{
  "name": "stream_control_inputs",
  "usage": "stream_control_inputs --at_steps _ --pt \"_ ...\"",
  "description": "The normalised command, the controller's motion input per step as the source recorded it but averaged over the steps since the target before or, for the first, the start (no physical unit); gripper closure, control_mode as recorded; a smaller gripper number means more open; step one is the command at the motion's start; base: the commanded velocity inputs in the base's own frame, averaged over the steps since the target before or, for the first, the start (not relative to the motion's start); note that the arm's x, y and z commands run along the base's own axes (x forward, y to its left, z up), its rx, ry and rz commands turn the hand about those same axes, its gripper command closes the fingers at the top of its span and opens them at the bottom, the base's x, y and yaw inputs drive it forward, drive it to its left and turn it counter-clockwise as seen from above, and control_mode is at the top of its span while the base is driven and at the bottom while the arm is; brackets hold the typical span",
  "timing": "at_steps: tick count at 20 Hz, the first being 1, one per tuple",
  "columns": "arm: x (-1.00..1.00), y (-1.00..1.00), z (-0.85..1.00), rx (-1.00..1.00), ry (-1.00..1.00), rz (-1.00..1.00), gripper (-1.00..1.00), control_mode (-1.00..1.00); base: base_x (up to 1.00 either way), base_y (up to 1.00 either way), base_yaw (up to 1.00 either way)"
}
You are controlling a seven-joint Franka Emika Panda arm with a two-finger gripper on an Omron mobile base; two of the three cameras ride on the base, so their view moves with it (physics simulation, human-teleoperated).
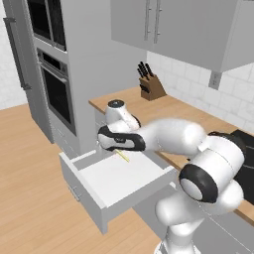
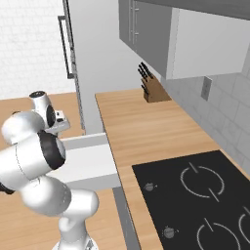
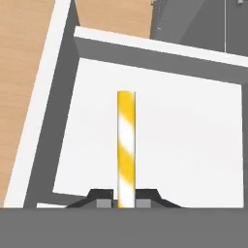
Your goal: Take a straw from the drawer in front and place it inside the glass cup on the dining counter.
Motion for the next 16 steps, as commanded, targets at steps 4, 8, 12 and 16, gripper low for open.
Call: stream_control_inputs --at_steps 4,8,12,16 --pt "-0.67 -0.08 1.00 0.05 0.02 -0.25 1.00 -1.00 0.00 0.00 0.00" --pt "-0.63 -0.18 0.87 0.02 0.00 -0.24 1.00 -1.00 0.00 0.00 0.00" --pt "-0.62 -0.47 0.56 0.03 0.00 -0.18 1.00 -1.00 0.00 0.00 0.00" --pt "-0.50 -0.41 0.24 0.05 0.00 -0.16 1.00 -1.00 0.00 0.00 0.00"
